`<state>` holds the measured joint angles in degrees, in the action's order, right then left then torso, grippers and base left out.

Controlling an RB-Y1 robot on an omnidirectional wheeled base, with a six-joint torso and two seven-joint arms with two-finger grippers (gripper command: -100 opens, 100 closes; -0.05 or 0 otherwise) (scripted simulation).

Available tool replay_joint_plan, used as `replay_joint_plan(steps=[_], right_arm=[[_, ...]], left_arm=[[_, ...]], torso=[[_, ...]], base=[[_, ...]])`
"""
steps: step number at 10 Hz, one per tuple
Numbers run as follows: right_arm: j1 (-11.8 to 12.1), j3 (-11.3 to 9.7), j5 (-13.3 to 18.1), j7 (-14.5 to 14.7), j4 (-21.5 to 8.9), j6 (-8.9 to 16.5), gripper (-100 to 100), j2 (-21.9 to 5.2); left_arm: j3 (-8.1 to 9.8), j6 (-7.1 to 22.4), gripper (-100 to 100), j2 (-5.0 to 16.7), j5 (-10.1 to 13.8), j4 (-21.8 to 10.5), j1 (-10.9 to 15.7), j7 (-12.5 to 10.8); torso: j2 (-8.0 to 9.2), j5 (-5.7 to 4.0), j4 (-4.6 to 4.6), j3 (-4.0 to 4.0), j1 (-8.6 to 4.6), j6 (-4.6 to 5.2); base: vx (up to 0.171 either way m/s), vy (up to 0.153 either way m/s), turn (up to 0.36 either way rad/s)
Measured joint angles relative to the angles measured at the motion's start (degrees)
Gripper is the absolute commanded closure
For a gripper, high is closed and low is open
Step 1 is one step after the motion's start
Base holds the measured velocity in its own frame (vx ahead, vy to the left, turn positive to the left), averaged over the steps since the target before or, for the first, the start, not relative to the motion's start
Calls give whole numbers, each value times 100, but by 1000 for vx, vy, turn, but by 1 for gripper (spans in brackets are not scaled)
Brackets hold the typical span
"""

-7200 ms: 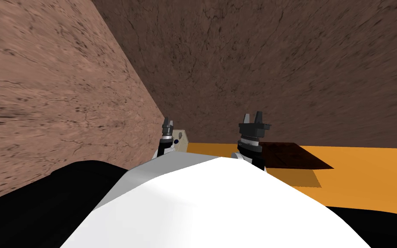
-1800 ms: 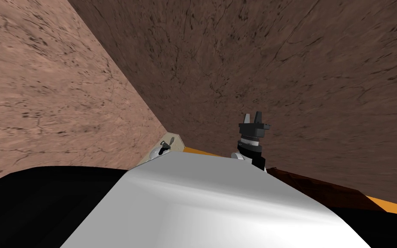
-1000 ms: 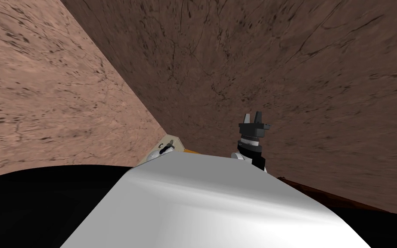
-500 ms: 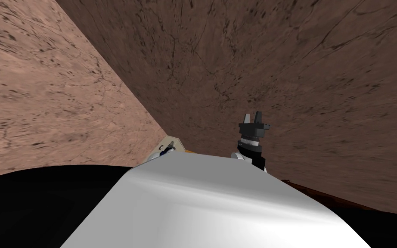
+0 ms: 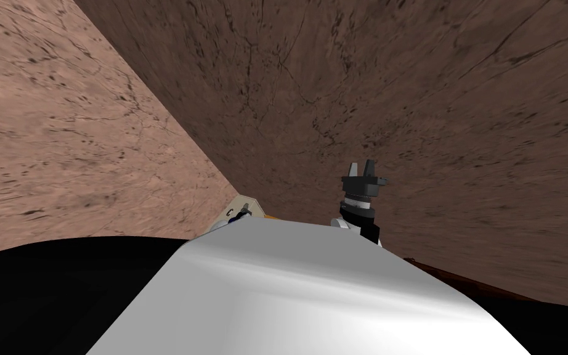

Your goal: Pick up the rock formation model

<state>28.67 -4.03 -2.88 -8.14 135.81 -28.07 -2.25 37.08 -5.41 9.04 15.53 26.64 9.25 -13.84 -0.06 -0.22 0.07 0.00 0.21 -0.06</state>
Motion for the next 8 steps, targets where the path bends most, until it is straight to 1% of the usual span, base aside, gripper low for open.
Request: replay_joint_plan(steps=[2, 3, 4, 5, 6, 7, 8], right_arm=[[0, 0, 0, 0, 0, 0, 0, 0], [0, 0, 0, 0, 0, 0, 0, 0], [0, 0, 0, 0, 0, 0, 0, 0], [0, 0, 0, 0, 0, 0, 0, 0], [-1, 0, 0, 0, 0, 0, 0, 0], [-1, -1, 0, 0, 0, 0, 0, 1], [0, 0, 0, 0, 0, 0, 0, 0]], left_arm=[[1, -6, 100, 9, -1, 6, 3, 1], [1, -5, 0, 9, -1, 6, 3, 2], [1, -5, 100, 9, -1, 6, 3, 2], [179, 201, 100, -41, -44, 324, -36, 111], [148, 246, 100, 49, -31, 261, 17, 109], [199, 315, 100, 146, -44, 197, 118, 103], [209, 341, 0, 156, -47, 196, 130, 107]], torso=[[-4, 10, -3, -4, 11, 1], [-4, 10, -3, -4, 12, 1], [-4, 10, -3, -4, 12, 1], [11, 4, 1, 5, -6, 0], [23, 6, 0, 11, -13, -1], [32, 2, 4, 17, -27, 2], [21, 4, 2, 11, -14, 0]], base=[[0, 0, 0], [0, 0, 0], [-52, -54, 3], [-77, -71, 9], [-100, -106, -5], [-47, -54, 3], [-8, -10, 1]])
